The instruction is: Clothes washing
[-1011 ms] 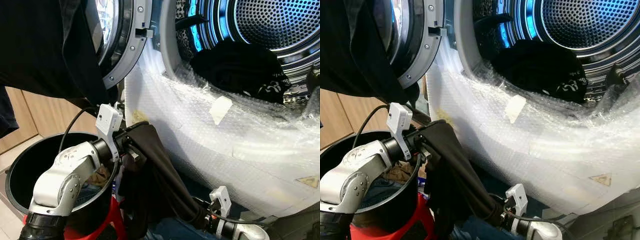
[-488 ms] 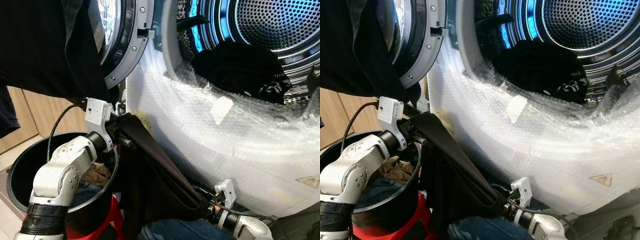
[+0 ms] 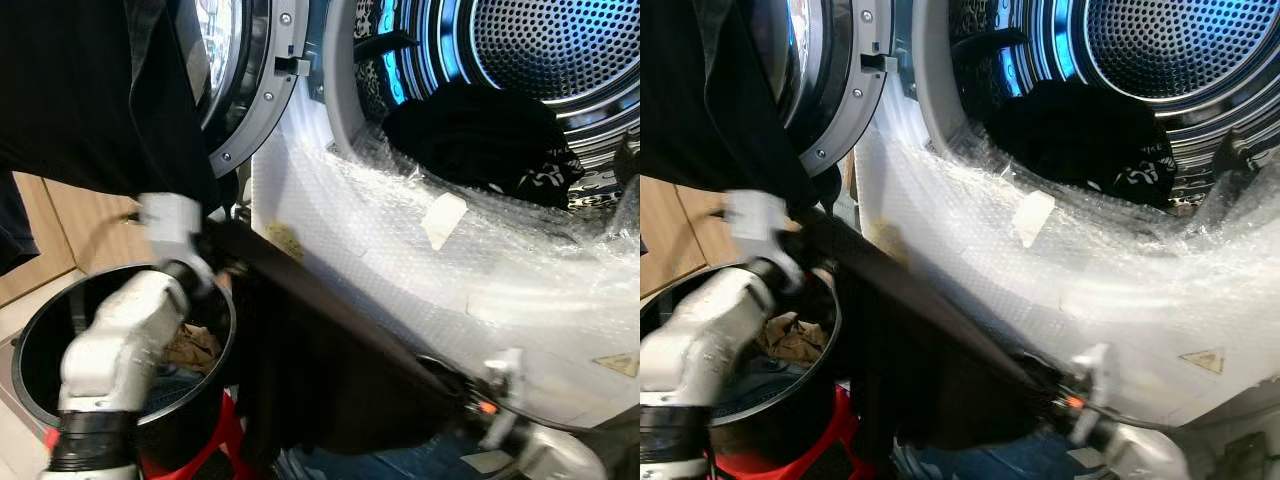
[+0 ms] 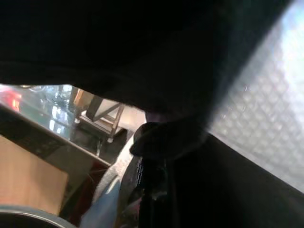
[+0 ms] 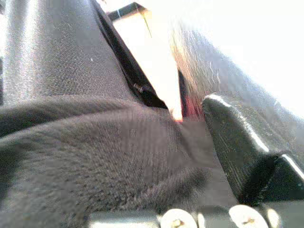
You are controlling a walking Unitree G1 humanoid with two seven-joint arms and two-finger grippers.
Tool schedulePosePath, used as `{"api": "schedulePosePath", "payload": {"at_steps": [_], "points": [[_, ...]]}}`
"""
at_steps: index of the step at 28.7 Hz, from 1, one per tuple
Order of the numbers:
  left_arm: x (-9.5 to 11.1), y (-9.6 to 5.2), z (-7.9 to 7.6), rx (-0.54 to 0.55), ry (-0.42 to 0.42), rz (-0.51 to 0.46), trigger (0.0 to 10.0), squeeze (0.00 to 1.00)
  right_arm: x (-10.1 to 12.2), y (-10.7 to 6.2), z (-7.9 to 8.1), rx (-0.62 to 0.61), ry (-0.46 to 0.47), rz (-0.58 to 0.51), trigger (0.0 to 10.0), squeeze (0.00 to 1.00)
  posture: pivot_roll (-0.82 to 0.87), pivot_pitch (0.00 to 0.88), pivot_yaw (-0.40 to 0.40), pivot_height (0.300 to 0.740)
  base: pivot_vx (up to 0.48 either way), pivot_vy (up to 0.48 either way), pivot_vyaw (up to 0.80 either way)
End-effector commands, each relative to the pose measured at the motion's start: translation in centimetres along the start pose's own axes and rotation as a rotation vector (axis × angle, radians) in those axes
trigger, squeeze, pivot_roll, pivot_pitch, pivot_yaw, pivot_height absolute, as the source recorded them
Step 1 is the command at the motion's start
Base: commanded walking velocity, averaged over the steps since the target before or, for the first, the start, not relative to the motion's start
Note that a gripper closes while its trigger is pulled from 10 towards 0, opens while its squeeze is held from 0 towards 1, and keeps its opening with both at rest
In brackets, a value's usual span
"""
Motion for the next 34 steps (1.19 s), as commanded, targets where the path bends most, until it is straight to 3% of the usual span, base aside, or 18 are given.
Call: {"api": "schedulePosePath", "payload": {"at_steps": [1,5,13,18,21,23,26,28,32,33,34], "points": [[8.1,-2.8,4.1,0.230,-0.006,-0.358,0.0,0.00,0.1,-5.5,-2.0,-0.152,0.012,0.028,10.0,0.00,0.16,0.032,-0.140,0.740,0.000,0.000,0.00],[7.7,-3.2,3.6,0.227,-0.024,-0.366,0.0,0.00,-0.2,-6.0,-1.1,-0.092,-0.046,0.122,10.0,0.00,0.16,0.036,-0.139,0.740,0.000,0.000,0.00],[9.1,-4.1,3.1,0.197,-0.057,-0.419,0.0,0.00,-2.8,-7.7,-1.4,-0.126,-0.117,0.347,10.0,0.00,0.17,0.044,-0.141,0.740,0.000,0.000,0.00],[7.6,-3.6,0.7,0.043,-0.001,-0.322,0.0,0.00,-2.4,-6.3,-1.0,-0.116,-0.086,0.284,10.0,0.00,0.17,0.043,-0.142,0.740,0.000,0.000,0.00],[5.9,-3.4,-1.2,-0.103,0.068,-0.205,0.0,0.00,-2.1,-4.9,-0.5,-0.094,-0.096,0.238,10.0,0.00,0.18,0.037,-0.137,0.740,0.000,0.000,0.00],[3.9,-3.7,-3.6,-0.295,0.112,-0.077,0.0,0.00,1.0,-3.1,-1.5,-0.163,-0.108,0.047,10.0,0.00,0.18,0.029,-0.129,0.740,0.000,0.000,0.00],[3.5,-3.8,-4.4,-0.345,0.116,-0.051,0.0,0.00,2.5,-2.6,-2.1,-0.195,-0.106,-0.045,10.0,0.00,0.18,0.023,-0.125,0.740,0.000,0.000,0.00],[3.4,-4.1,-5.2,-0.403,0.101,-0.028,0.0,0.00,5.0,-1.7,-2.0,-0.168,-0.135,-0.132,10.0,0.00,0.18,0.019,-0.122,0.740,0.000,0.000,0.00],[3.0,-4.2,-5.5,-0.432,0.113,0.003,0.0,0.00,5.6,-1.2,-1.6,-0.126,-0.158,-0.127,10.0,0.00,0.18,0.016,-0.124,0.740,0.000,0.000,0.00],[2.9,-4.3,-5.5,-0.437,0.117,0.008,0.0,0.00,5.7,-1.1,-1.6,-0.118,-0.158,-0.126,10.0,0.96,0.18,0.019,-0.124,0.740,0.000,0.000,0.00],[2.9,-4.3,-5.6,-0.442,0.118,0.010,0.0,0.00,5.8,-1.1,-1.5,-0.109,-0.161,-0.127,10.0,1.00,0.18,0.019,-0.124,0.740,0.000,0.000,0.00]]}}
Point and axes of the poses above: a point about 5 cm out from each wrist's last joint towards the gripper, its own y axis pointing out of the wrist towards the gripper, its own x axis along the axis of the wrist's last joint, z = x × y, the point moved 3 cm from there along y, pointing out of the wrist towards the gripper, and after that the axes turned 13 degrees about -y, right-handed, at the moved point
